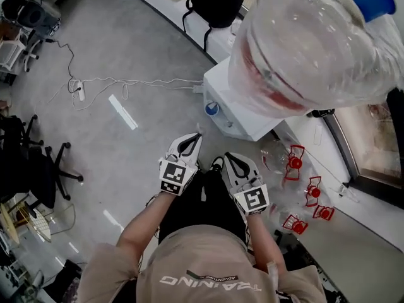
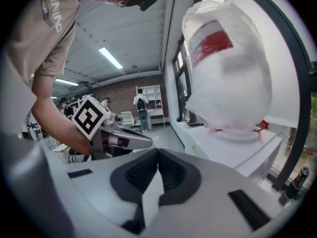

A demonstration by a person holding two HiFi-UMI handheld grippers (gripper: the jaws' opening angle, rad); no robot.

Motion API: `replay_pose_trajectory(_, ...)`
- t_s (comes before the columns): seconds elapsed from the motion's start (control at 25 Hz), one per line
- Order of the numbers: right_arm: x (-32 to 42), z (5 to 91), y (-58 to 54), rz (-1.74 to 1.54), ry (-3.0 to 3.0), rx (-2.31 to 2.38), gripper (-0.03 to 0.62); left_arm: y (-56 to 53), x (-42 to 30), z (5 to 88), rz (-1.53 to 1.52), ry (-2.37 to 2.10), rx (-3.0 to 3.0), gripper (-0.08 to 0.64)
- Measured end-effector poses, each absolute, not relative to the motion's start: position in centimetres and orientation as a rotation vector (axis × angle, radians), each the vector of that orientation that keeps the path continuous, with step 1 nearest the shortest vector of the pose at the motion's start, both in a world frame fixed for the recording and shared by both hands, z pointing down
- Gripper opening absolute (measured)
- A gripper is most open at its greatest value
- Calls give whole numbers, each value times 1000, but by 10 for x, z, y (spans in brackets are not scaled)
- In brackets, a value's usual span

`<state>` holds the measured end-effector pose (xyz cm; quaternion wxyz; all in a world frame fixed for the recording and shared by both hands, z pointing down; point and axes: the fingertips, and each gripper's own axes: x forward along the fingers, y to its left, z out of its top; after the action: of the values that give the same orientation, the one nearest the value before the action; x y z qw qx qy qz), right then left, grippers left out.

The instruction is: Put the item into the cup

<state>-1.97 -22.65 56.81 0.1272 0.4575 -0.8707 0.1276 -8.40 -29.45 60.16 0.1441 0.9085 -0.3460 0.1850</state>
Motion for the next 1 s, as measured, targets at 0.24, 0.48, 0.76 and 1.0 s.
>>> replay_pose_trajectory(0.24,-27,622,-252,332,-2498,1293,11,-317,-75,683,547,-1002,2541,6)
replay_pose_trajectory(0.48,-23,685,-256,398,-2454,1323,11,-333,-65,755,592,-995,2513,6)
replay_pose_trajectory(0.76,-11,736,-254,423,-2391,1335,11,-360,-58,815,666,-999,2494,6)
replay_pose_trajectory(1.0,-13,761,-255,449,-2393,1299,11,-382,-44,856,703,-986,2448,6)
